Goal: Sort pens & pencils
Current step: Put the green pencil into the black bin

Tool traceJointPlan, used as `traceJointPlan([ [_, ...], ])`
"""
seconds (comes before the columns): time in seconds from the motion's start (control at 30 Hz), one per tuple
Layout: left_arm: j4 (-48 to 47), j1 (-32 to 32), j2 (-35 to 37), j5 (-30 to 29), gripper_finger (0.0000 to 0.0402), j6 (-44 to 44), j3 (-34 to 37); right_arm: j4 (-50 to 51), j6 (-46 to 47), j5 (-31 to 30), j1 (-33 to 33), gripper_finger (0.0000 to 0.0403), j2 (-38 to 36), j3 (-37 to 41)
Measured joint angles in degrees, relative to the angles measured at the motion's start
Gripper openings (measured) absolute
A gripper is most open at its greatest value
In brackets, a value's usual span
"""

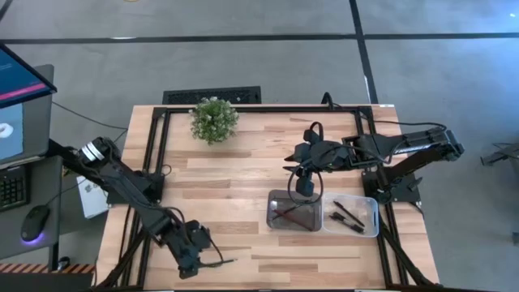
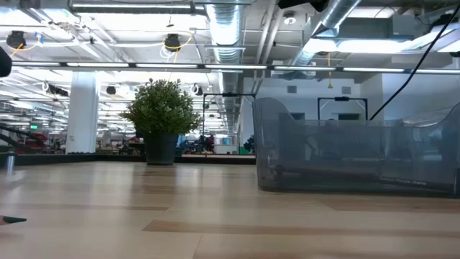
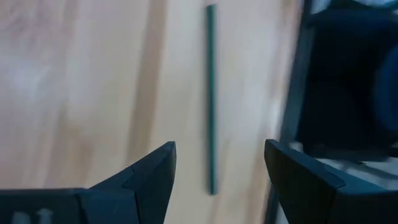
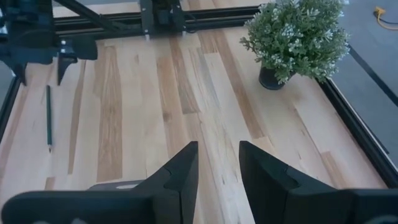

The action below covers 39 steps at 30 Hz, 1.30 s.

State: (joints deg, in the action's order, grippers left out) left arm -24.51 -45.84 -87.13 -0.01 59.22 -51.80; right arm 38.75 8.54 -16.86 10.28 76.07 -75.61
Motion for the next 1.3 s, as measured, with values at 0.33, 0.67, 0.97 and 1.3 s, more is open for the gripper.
traceJointPlan([
  [0.33,-12.5,-0.8,-11.7,1.3,0.0236,3.0,-10.7,1.1,1.0,0.0,0.2,0.0137,0.0,0.0],
  [0.67,-12.4,-1.8,-15.2,1.0,0.0236,5.9,-13.4,1.7,1.6,0.1,0.2,0.0137,0.0,0.0],
  [0.97,-13.5,-2.5,-15.9,0.9,0.0236,9.7,-13.5,2.0,1.6,0.1,0.2,0.0137,0.0,0.0],
  [1.3,-13.9,-2.7,-21.3,4.9,0.0236,10.5,-13.7,1.9,1.6,0.1,0.2,0.0138,0.0,0.0],
])
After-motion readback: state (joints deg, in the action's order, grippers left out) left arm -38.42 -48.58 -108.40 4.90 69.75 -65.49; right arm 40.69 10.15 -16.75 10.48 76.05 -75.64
